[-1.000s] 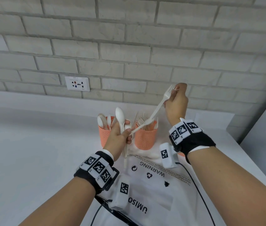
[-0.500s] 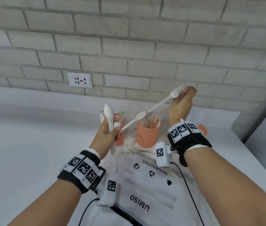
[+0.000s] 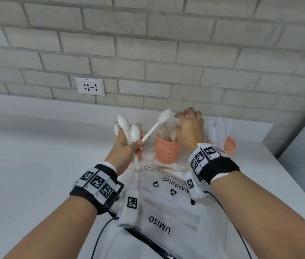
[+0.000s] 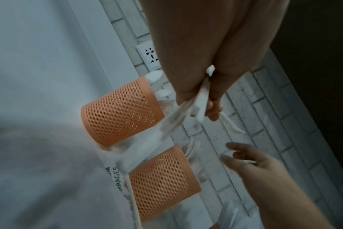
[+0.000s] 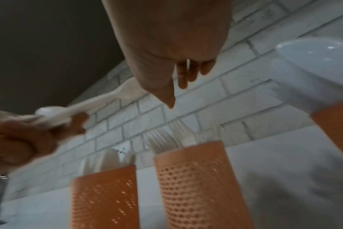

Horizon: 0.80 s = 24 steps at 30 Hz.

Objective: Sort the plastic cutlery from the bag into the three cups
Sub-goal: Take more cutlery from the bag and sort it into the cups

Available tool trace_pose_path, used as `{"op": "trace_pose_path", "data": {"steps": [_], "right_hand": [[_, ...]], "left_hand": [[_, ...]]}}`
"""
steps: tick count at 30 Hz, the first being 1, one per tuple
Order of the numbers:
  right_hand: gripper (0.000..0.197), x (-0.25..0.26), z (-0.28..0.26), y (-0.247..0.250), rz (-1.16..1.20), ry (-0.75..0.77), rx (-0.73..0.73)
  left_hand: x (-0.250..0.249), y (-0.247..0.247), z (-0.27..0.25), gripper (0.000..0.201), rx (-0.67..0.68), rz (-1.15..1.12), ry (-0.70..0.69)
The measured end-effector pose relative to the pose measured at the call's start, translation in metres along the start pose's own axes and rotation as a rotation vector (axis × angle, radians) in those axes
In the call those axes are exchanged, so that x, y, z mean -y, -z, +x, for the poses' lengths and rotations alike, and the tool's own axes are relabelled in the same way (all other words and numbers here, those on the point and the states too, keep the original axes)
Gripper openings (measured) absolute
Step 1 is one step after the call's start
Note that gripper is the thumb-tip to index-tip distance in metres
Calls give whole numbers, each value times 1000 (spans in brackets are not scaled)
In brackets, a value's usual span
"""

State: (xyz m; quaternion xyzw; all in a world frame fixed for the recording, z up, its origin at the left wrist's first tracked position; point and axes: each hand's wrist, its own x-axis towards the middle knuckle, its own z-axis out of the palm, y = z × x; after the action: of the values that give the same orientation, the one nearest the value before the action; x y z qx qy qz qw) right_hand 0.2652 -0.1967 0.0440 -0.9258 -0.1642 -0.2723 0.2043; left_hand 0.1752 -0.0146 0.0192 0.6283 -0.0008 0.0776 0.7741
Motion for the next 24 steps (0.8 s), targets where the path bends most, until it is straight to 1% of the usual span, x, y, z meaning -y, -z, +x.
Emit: {"op": "trace_pose_path", "data": {"steps": [1, 2, 3, 4, 5, 7, 8, 9, 10, 12, 13, 15, 16, 17, 19, 21, 23, 24], "right_hand": [[31, 8, -2, 4, 86, 53, -64], [28, 17, -5, 7, 189, 100, -70], [23, 27, -11, 9, 276, 143, 2], [19, 35, -18, 7, 321, 175, 143], [17, 40, -26, 2, 316, 185, 319], [22, 42, -40, -16, 219, 135, 637], [31, 40, -46, -26, 142, 93, 744], [42, 38, -50, -34, 70, 64, 829], [48, 36, -53, -40, 16, 41, 901], [47, 35, -55, -43, -31, 13, 961], [40, 34, -54, -45, -31, 20, 951], [16, 35, -52, -42, -38, 60, 883], [19, 36, -51, -37, -25, 84, 841], [28, 38, -48, -32, 18, 101, 799], [36, 50, -42, -13, 168, 111, 694], [33, 69, -36, 12, 271, 186, 484], [20, 87, -34, 32, 399, 279, 254], [15, 94, -35, 38, 461, 325, 178]], "left_hand": [[0, 1, 0, 41, 7, -10, 11], [-1, 1, 1, 34, 12, -33, 29], [-2, 2, 2, 28, 15, -72, 52], [-2, 3, 3, 27, 17, -121, 71], [-2, 4, 4, 28, 19, -168, 89], [-4, 7, 6, 26, 39, -225, 128], [-5, 9, 5, 25, 53, -234, 148], [-7, 10, 5, 23, 63, -238, 167], [-8, 11, 4, 23, 64, -246, 184], [-11, 13, 2, 24, 79, -269, 206], [-12, 14, 1, 25, 80, -276, 211], [-15, 16, -1, 29, 73, -279, 208], [-15, 18, -2, 29, 65, -280, 202], [-15, 20, -3, 25, 52, -276, 197], [-14, 25, -3, 16, 20, -267, 192], [-12, 30, 0, 10, -24, -279, 206], [-14, 32, 1, 11, -43, -292, 225], [-15, 32, 1, 13, -43, -301, 228]]}}
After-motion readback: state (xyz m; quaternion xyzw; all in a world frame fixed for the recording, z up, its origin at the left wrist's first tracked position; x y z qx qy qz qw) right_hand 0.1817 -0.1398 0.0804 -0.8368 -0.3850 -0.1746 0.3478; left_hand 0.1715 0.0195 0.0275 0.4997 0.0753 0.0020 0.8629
